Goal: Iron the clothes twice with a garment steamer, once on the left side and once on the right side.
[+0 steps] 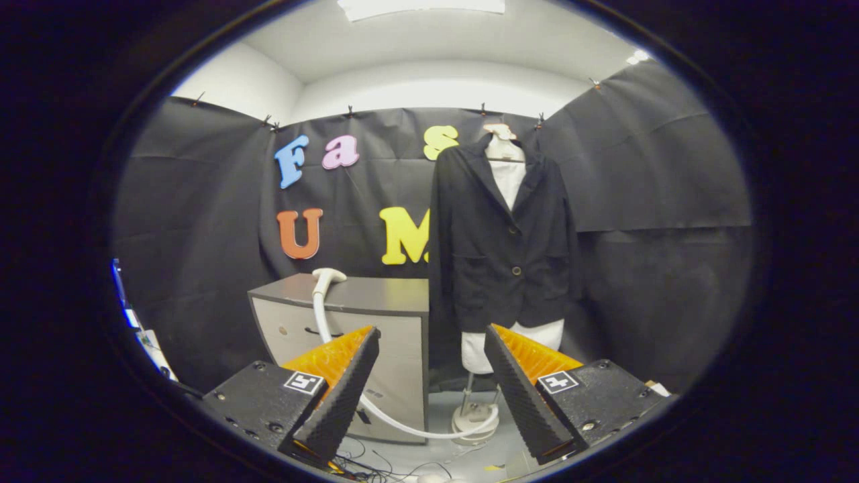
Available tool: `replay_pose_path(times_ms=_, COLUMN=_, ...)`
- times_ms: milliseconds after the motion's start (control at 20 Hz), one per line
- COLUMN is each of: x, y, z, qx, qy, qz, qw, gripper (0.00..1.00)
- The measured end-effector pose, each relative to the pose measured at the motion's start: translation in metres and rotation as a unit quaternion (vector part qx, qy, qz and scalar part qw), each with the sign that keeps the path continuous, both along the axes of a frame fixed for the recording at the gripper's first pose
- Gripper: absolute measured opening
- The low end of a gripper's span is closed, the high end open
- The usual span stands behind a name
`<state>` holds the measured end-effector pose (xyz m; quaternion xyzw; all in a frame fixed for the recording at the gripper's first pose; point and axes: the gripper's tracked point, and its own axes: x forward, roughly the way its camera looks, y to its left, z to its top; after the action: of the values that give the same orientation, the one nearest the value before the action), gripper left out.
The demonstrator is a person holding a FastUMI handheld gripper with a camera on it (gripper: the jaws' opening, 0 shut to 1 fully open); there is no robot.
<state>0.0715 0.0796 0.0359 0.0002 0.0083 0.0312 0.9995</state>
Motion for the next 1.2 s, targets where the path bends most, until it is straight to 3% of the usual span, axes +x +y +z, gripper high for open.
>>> replay_pose_path(times_ms=600, x=0.168, y=0.135, z=0.038, qx=-0.016, qy=0.033, qz=0.121, qw=0.992, gripper=1.00)
replay_pose_path(times_ms=1200, x=0.302, y=0.279, z=-0.009, qx=-0.046, qy=0.148, qz=0.206, qw=0.966, gripper=0.95)
